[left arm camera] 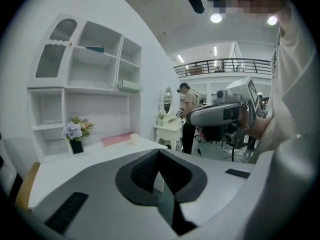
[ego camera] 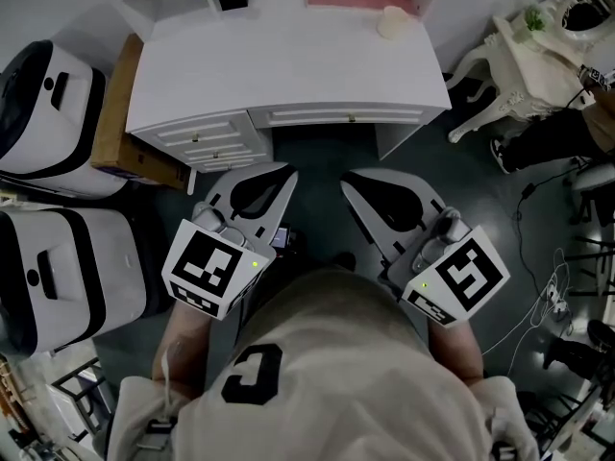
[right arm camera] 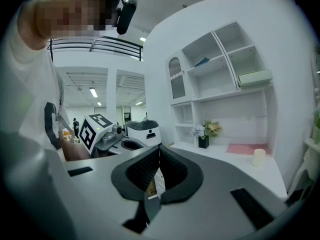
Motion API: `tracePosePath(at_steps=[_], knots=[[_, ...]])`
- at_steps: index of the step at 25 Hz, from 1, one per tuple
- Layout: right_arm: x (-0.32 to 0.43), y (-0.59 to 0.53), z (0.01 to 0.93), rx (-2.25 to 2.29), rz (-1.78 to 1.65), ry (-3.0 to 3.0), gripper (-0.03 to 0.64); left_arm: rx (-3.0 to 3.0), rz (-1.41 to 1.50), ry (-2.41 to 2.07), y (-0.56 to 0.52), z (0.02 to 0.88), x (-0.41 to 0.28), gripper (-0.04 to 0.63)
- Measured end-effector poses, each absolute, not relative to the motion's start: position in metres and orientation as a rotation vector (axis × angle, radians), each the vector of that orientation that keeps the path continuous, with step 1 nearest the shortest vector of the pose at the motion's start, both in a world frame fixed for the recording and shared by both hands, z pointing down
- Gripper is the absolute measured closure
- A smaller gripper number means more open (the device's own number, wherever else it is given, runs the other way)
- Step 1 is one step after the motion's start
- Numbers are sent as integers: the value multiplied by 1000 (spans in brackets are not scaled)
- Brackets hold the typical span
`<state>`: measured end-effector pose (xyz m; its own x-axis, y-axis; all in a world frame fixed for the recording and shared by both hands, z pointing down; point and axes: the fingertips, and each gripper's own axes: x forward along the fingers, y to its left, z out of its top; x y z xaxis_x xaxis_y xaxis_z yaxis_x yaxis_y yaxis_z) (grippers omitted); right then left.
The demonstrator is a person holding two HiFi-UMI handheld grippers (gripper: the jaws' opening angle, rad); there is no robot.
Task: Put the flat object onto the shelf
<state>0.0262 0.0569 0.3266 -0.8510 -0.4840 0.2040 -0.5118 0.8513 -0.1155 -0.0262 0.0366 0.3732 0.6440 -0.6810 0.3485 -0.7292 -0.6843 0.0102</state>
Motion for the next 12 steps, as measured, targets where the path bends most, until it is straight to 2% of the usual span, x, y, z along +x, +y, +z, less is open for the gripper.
tracePosePath(at_steps=[12], knots=[[38, 49, 325, 778, 237, -2860, 594, 2700, 473, -1200, 32, 372, -19, 581]])
